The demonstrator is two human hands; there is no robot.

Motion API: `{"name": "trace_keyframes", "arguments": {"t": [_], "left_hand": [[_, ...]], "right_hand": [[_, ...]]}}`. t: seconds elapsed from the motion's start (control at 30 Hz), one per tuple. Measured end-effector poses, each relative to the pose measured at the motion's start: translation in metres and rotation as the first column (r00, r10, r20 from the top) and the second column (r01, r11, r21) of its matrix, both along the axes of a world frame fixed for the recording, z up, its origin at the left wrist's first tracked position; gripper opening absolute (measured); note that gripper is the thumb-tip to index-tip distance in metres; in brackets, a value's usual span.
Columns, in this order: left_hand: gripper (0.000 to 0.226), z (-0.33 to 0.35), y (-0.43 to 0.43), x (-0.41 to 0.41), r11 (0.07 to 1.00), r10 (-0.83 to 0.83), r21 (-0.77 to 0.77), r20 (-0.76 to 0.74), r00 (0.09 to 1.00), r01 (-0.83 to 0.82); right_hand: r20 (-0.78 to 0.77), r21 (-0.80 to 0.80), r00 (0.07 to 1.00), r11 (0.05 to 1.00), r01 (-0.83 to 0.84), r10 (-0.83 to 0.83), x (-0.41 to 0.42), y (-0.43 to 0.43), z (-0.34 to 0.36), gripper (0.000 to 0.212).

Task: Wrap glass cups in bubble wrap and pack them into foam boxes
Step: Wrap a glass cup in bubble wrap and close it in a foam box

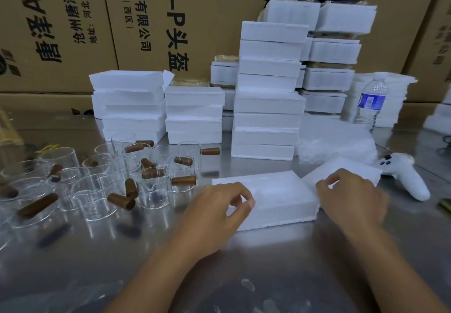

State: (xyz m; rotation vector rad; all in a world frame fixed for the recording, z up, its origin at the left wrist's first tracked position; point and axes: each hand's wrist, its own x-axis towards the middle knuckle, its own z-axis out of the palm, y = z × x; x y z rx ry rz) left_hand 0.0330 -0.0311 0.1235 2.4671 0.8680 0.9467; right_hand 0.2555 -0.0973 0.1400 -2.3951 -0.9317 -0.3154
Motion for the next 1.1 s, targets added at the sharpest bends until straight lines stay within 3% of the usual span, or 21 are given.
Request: {"name": "trace_keyframes", "arguments": {"t": [0.17, 0.4, 0.7, 0.8, 0.9, 1.0, 1.1], "left_hand": [[0.009, 0.000, 0.007, -0.005, 0.989, 0.149, 0.004, 0.047, 0.988, -0.149], [0.008, 0.005, 0.015, -0.014, 0.954, 0.299, 0.015, 0.053, 0.953, -0.300], [0.011, 0.007, 0.015, -0.014, 0.920, 0.387, 0.051, 0.035, 0.922, -0.388], [0.011, 0.007, 0.013, -0.013, 0.922, 0.375, 0.074, 0.065, 0.925, -0.379], [0.010, 0.011, 0.011, -0.012, 0.969, 0.245, -0.033, 0.286, 0.926, -0.246], [0.016, 0.019, 0.011, -0.013, 0.980, 0.183, -0.177, 0.612, 0.769, -0.093], [0.022, 0.027, 0.017, -0.020, 0.949, 0.304, -0.299, 0.794, 0.526, -0.098]], "right_hand": [[0.097, -0.032, 0.994, 0.998, 0.057, -0.053, -0.003, 0.002, -0.001, 0.020], [-0.021, 0.064, 0.997, 0.995, -0.077, 0.079, -0.016, 0.008, -0.001, 0.016], [0.042, 0.181, 0.979, 0.962, -0.203, 0.199, -0.031, 0.009, 0.001, 0.019], [0.075, 0.320, 0.955, 0.900, -0.297, 0.288, -0.036, 0.009, 0.005, 0.015], [0.017, 0.475, 0.858, 0.751, -0.458, 0.513, -0.049, 0.015, 0.012, 0.011], [-0.064, 0.537, 0.691, 0.608, -0.584, 0.720, -0.069, 0.031, 0.024, 0.012], [-0.155, 0.306, 0.543, 0.563, -0.768, 0.825, -0.095, 0.056, 0.034, 0.011]]}}
